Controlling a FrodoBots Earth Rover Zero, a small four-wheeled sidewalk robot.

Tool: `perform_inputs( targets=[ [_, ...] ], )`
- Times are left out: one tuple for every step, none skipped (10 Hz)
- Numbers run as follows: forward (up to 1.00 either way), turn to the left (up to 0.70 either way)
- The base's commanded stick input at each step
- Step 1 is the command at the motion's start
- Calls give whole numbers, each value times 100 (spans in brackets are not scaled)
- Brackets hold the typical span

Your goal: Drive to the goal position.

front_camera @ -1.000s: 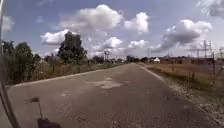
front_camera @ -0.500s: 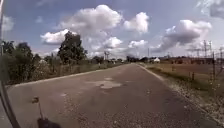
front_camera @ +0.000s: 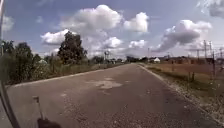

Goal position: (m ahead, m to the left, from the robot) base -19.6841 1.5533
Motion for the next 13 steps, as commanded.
perform_inputs(
  targets=[
    [4,0],
    [4,0],
    [4,0],
    [4,0],
    [4,0],
    [4,0],
    [4,0],
    [4,0],
    [4,0],
    [4,0],
    [4,0],
    [4,0],
    [4,0]
  ],
)
